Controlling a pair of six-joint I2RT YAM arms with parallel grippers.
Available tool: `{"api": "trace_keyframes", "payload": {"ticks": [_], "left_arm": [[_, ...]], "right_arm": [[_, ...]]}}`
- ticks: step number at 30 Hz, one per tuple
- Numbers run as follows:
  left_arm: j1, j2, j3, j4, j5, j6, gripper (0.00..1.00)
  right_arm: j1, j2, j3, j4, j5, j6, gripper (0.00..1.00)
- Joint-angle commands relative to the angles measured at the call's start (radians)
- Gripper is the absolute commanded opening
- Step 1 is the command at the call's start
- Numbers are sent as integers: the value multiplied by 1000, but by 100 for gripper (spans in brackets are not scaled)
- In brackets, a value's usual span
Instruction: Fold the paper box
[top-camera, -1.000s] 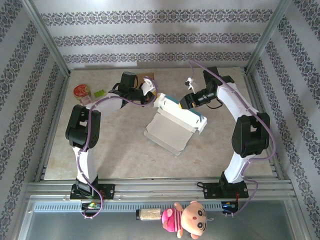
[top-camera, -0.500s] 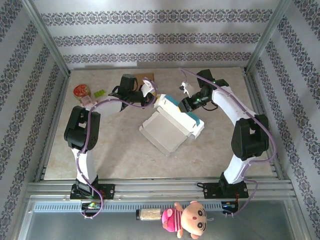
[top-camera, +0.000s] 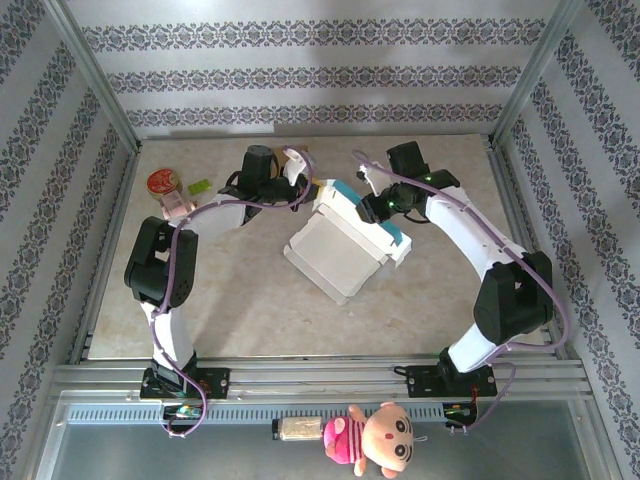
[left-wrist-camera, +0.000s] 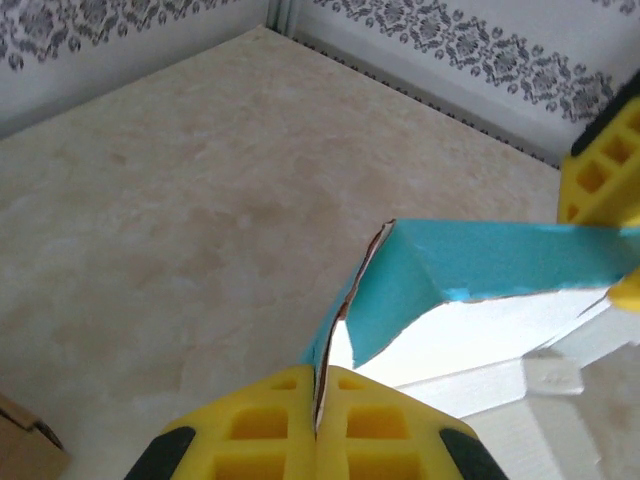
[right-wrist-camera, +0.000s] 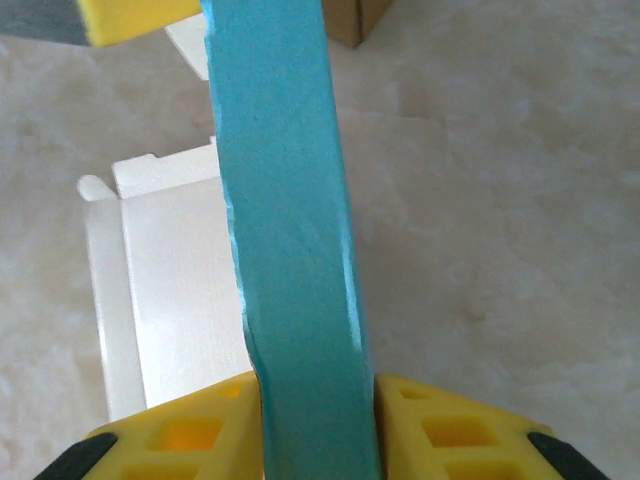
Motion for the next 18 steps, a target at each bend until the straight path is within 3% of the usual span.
{"api": "trace_keyframes", "payload": {"ticks": [1,7,10,18], "left_arm": [[-39,-20,23,69,-38,-239,0],[-63,17,63,19,-124,-424,0],[-66,28,43,67,-109,-509,0],[-68,35,-144,205,-128,-521,7]], "right_arm": [[33,-23,-38,84,121,36,32],[74,-25,-76,137,249,49,33],[80,-31,-95,155,270,54,33],[144,-41,-155,193,357,-17,32]]}}
